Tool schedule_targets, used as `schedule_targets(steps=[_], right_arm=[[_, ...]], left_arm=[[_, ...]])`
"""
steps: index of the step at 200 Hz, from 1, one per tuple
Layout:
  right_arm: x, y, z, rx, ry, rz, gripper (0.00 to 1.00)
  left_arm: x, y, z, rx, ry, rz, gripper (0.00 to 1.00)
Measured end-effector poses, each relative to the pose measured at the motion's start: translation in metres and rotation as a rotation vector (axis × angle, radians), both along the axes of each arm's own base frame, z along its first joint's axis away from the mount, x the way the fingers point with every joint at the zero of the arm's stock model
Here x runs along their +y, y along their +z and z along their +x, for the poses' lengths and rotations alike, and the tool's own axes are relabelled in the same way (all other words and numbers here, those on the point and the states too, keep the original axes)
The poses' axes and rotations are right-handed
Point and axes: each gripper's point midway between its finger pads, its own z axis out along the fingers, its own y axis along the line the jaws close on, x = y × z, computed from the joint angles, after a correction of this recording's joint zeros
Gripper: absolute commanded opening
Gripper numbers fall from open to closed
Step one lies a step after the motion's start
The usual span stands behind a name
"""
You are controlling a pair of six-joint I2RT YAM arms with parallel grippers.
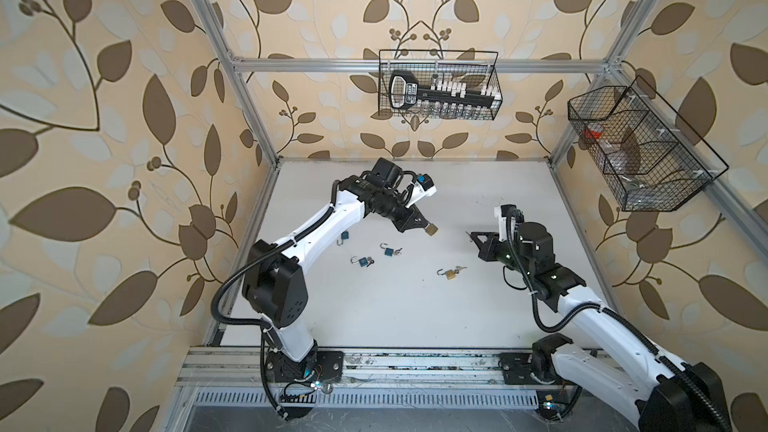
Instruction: Lock with the key
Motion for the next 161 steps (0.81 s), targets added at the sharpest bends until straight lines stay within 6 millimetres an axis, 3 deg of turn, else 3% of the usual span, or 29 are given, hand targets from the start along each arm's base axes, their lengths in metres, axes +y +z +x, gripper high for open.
schedule_targets(steps=[53,104,161], right_arm=[[0.002,0.005,-0.006,-0.008,0.020,0.012,0.00],[0.001,0.004,-0.012,-0.005,0.026,0.015,0.00],[0.001,-0.002,-0.015,0.018,0.030,0.010,0.00]], left_arm=[[-0.018,-0.048,0.035,0.053,-0.109,0.111,0.00],[-0.024,-0.096,0.045,0.183,-0.153,0.187,0.00],[-0.018,-0.110,0.040,0.223,-0.160,0.228,0.00]])
